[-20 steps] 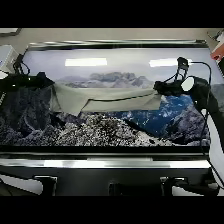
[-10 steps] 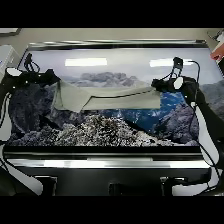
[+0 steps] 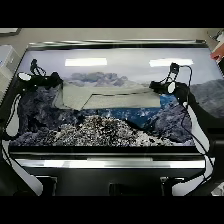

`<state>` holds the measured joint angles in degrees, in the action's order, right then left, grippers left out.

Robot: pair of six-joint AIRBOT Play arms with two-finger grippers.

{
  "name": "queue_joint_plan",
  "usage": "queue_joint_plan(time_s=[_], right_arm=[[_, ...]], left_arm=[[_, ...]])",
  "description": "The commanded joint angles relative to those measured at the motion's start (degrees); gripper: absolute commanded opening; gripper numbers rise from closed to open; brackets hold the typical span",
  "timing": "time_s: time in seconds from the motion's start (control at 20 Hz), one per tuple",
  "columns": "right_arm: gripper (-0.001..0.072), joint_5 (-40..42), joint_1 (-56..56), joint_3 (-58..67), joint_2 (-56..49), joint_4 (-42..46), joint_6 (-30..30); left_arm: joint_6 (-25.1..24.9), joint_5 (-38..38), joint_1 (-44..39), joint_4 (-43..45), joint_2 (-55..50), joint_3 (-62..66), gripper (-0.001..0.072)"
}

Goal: Fold the clothes and pants, and hang the long-sleeved shirts on hangers.

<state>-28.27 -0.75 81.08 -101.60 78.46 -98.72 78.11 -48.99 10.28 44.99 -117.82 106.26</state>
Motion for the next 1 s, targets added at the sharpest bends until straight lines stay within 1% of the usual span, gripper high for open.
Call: queue_joint_plan(time_s=[0.0,0.05,0.1,0.15,0.2,0.25,0.3,0.35,0.45,0.5,0.55,0.6,0.7,0.95], right_arm=[[0.0325,-1.7,0.3,0.8,-0.9,-0.1,-3.1],[0.0379,-5.8,0.9,2.0,-0.3,-0.7,-4.2],[0.0497,-11.0,1.9,3.6,0.6,-1.7,-4.6],[0.0576,-15.6,3.2,5.2,1.7,-3.1,-4.5],[0.0579,-20.1,5.2,6.8,2.9,-4.6,-3.6],[0.0580,-23.5,7.8,8.3,3.5,-7.7,-1.3],[0.0581,-26.2,10.6,9.7,3.3,-12.5,0.9],[0.0581,-28.4,14.1,10.4,2.4,-19.8,3.8],[0.0581,-32.7,19.7,10.4,-0.7,-35.5,11.9],[0.0581,-35.0,21.2,10.4,-2.6,-39.5,14.9],[0.0581,-36.9,21.6,10.4,-4.3,-40.8,17.1],[0.0581,-38.3,21.6,10.4,-5.8,-39.9,18.7],[0.0597,-39.2,21.5,10.4,-8.1,-39.7,20.6],[0.0594,-38.7,20.5,10.4,-10.2,-39.8,23.2]], left_arm=[[-0.1,-1.2,0.0,0.0,-1.5,2.0,0.0393],[0.0,-3.7,0.2,0.0,-1.4,3.2,0.0567],[0.5,-7.1,0.5,0.0,-1.2,4.9,0.0573],[2.1,-11.0,1.0,0.1,-0.9,6.8,0.0573],[4.0,-14.6,1.5,0.3,-0.5,8.6,0.0573],[6.4,-18.0,1.9,1.2,0.3,10.2,0.0573],[8.8,-20.9,2.1,3.3,1.7,10.9,0.0573],[10.8,-23.3,1.9,6.6,3.8,10.9,0.0573],[13.9,-27.9,1.2,14.7,7.5,10.9,0.0573],[14.9,-30.0,0.6,18.1,9.4,10.9,0.0577],[15.4,-31.6,-0.1,20.3,11.0,10.8,0.0626],[15.4,-32.5,-0.6,21.3,12.2,10.9,0.0636],[15.4,-33.6,-1.5,21.5,13.6,10.9,0.0636],[16.0,-35.7,-3.3,21.5,14.3,10.8,0.0636]])
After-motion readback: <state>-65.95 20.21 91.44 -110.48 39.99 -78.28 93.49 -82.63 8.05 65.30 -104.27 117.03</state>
